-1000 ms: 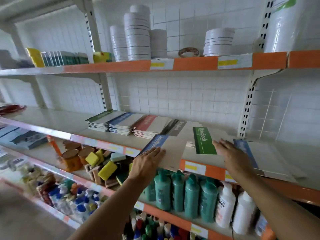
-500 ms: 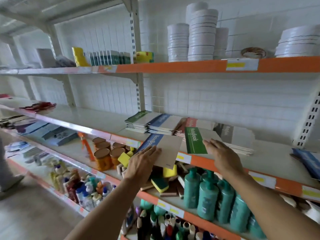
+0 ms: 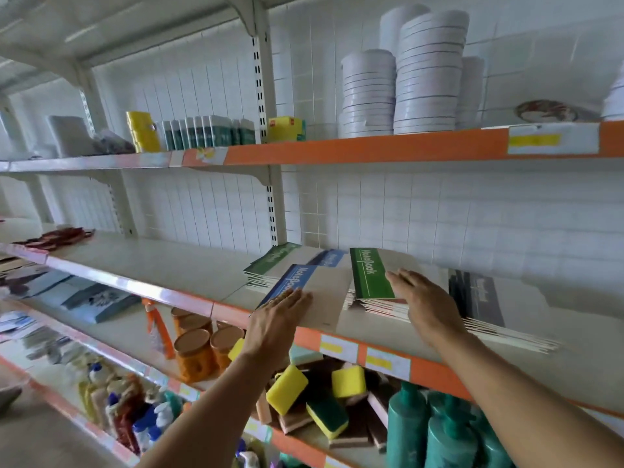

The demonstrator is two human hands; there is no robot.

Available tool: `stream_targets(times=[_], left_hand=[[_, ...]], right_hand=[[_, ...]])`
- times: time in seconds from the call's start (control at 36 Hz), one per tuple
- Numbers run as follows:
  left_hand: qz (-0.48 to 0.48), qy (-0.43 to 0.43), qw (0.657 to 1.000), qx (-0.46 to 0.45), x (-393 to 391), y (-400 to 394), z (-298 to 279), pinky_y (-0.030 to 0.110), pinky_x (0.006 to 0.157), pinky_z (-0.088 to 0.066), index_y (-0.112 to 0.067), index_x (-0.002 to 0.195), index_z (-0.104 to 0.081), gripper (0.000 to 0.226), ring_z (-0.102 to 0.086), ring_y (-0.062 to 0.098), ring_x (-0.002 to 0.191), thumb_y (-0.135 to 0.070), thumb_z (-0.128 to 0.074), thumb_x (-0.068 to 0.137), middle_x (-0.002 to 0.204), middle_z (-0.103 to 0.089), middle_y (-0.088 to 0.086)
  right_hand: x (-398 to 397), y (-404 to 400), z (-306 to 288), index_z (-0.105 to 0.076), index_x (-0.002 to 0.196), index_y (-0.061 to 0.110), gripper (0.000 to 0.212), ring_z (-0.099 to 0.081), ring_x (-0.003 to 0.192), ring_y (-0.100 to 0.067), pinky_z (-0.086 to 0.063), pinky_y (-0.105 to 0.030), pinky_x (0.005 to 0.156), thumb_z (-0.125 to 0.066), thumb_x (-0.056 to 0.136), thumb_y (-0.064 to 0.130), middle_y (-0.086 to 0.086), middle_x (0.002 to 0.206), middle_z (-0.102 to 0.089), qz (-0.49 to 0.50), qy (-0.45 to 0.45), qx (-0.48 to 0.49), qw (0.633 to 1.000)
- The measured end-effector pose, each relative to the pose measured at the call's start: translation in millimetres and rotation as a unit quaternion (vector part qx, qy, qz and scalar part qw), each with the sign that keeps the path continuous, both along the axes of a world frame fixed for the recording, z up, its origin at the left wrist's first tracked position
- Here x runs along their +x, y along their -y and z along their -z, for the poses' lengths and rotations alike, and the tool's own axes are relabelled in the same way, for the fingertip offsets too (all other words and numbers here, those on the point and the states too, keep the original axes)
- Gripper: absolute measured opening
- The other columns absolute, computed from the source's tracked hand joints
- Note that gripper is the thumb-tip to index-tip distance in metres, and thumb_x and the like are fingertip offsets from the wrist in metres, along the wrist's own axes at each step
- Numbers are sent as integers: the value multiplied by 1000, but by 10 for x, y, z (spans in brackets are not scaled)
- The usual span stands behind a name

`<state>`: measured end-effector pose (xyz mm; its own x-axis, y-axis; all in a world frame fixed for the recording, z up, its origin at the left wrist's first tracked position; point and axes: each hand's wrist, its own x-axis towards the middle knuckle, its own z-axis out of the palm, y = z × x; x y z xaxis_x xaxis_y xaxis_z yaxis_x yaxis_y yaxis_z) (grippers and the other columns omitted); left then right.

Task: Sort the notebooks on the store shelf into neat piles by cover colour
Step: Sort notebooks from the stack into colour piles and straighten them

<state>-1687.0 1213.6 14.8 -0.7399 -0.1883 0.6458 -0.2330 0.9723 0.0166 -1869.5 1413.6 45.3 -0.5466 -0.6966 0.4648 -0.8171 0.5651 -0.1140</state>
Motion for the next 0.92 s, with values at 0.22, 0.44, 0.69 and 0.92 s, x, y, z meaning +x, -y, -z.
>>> stream_targets(times=[0.22,0.44,0.69,0.92], left_hand=[[-9,43,998,33,-486,314,-119,33,92,-51,-18,126,-63,67,-57,23,121,-18,-15,79,132,-59,5],[28,73,997,-14,-999,539,-27,24,36,-49,-22,84,-74,49,-70,13,65,-15,-29,68,76,-71,-4],[75,162,984,9,-1353,914,-22,41,87,-51,-20,138,-43,44,-54,26,118,-9,-37,96,134,-53,3],[135,243,961,-4,-1598,1240,82,38,99,-43,-25,146,-28,66,-44,22,128,-54,-51,91,144,-42,0]], right_hand=[[-368,292,-43,-22,151,24,77,-25,143,-14,-27,-25,112,-36,87,-15,2,158,-22,16,-17,-5,1000],[-505,529,-1,-19,152,27,77,-24,143,-12,-26,-23,111,-36,88,-13,3,158,-23,59,5,1,998],[-527,873,61,-23,150,29,72,-28,142,-11,-32,-27,110,-35,92,-12,5,156,-26,122,7,-16,992],[-447,1178,53,-23,150,32,75,-28,142,-9,-31,-23,108,-38,90,-10,7,156,-27,185,5,-18,983]])
